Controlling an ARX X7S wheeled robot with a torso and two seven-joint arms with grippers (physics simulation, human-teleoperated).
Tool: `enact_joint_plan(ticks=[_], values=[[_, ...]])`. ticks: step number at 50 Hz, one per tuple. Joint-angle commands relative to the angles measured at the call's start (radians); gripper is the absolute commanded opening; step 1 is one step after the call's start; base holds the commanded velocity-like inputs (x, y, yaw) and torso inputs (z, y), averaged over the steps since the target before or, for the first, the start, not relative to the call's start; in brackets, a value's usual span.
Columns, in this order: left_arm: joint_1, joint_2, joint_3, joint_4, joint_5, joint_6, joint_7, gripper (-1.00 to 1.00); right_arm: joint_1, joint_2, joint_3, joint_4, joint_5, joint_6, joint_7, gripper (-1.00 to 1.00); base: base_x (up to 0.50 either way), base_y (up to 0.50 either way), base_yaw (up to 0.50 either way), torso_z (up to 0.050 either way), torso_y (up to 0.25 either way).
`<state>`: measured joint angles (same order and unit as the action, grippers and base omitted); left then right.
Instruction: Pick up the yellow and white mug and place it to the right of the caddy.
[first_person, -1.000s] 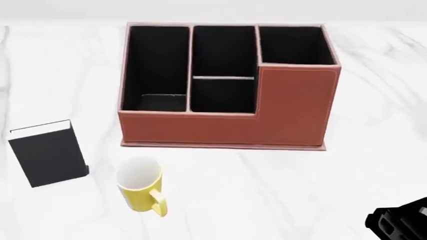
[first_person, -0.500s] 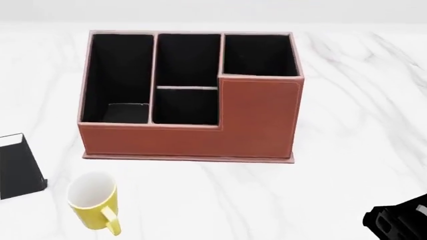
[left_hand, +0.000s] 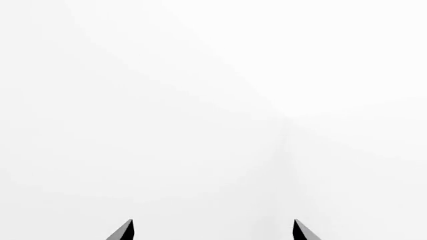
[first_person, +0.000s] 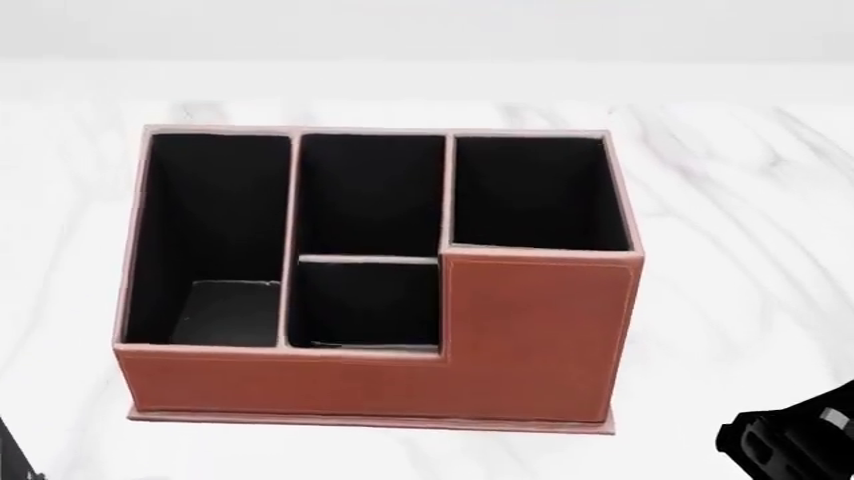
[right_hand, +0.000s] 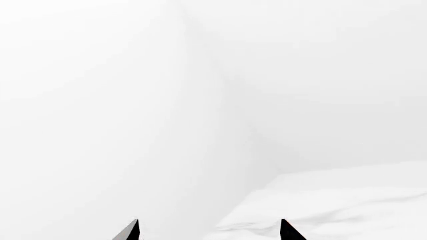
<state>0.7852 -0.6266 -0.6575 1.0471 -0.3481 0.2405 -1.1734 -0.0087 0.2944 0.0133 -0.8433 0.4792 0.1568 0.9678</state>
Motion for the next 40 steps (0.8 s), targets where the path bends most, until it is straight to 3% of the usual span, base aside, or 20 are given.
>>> enact_joint_plan(ticks=[1, 15, 40], values=[[0.000, -0.036, 0.013, 0.000, 0.003, -0.007, -0.027, 1.00, 0.002, 0.002, -0.006, 0.005, 0.000, -0.003, 0.001, 1.00, 0.43, 0.03, 0.00, 0.000, 0.000], [0.000, -0.037, 0.012, 0.000, 0.004, -0.005, -0.024, 1.00, 0.007, 0.008, -0.015, 0.006, -0.004, 0.000, 0.006, 1.00, 0.43, 0.02, 0.00, 0.000, 0.001], [0.000, -0.056, 0.011, 0.000, -0.004, -0.011, -0.036, 1.00, 0.008, 0.017, -0.026, 0.007, -0.003, -0.006, 0.008, 1.00, 0.04, 0.00, 0.00, 0.000, 0.001]])
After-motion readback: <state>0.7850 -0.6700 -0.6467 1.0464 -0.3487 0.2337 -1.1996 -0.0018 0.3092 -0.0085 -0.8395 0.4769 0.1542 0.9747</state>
